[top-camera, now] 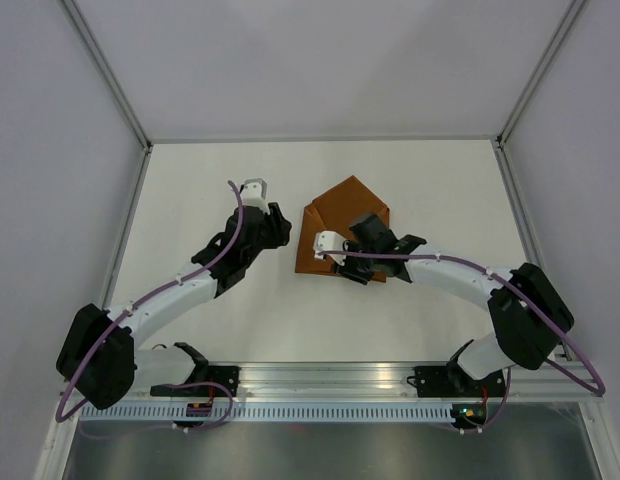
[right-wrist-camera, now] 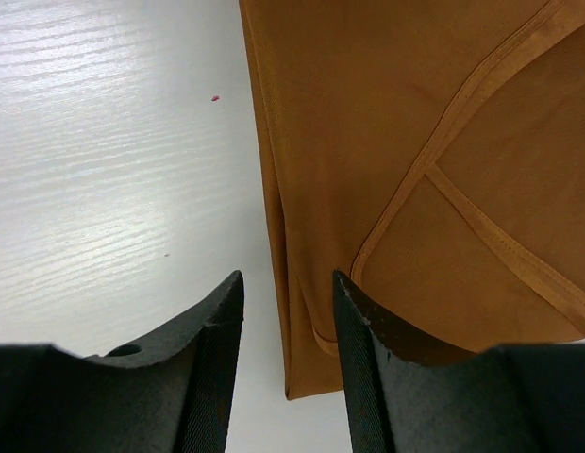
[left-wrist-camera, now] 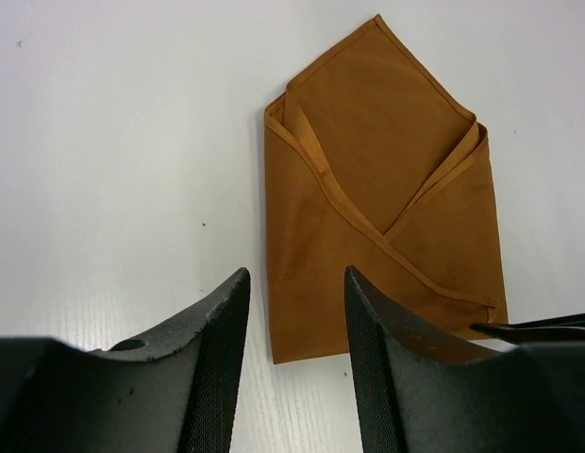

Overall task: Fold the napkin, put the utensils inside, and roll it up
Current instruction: Roll the napkin at the center of the board.

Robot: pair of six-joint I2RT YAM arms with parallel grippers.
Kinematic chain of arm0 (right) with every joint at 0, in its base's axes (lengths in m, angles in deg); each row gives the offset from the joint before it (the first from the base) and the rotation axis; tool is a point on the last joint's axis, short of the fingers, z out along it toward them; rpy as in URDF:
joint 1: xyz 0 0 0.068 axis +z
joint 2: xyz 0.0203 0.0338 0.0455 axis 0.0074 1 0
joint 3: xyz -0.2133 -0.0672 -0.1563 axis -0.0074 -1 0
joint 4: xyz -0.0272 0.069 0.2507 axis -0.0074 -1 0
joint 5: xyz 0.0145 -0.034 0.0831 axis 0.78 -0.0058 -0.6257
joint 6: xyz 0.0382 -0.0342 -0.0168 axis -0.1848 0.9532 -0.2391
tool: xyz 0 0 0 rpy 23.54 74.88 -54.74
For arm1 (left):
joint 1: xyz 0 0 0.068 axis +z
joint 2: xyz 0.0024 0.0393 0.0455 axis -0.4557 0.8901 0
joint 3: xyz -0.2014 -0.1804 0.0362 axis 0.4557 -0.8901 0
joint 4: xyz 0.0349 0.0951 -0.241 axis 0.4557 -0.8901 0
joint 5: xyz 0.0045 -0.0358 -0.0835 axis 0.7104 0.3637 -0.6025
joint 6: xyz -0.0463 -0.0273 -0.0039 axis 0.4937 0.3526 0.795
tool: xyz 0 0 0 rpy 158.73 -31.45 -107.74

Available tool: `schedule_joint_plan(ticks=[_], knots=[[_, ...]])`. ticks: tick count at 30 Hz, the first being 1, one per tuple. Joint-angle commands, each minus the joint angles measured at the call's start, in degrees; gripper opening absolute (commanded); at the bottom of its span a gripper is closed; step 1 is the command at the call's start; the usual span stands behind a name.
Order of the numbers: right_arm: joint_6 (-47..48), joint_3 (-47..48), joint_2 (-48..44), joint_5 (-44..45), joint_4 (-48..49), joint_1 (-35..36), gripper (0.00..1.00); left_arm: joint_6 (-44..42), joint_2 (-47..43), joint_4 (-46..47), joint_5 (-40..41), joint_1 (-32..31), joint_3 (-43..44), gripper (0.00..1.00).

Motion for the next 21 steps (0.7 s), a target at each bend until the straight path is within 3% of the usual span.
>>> schedule_joint_plan(ticks=[1,21], knots=[[1.1,-0.5,0.9,3.2,4.1,1.5,0.49,-1.1,-1.5,0.1,0.0,-0.3,2.3,0.5],[2.4,-2.6,9.7,8.3,11.1,4.1,0.49,-2.4,-0.3,0.9,0.2,-0.3,1.3,0.51]])
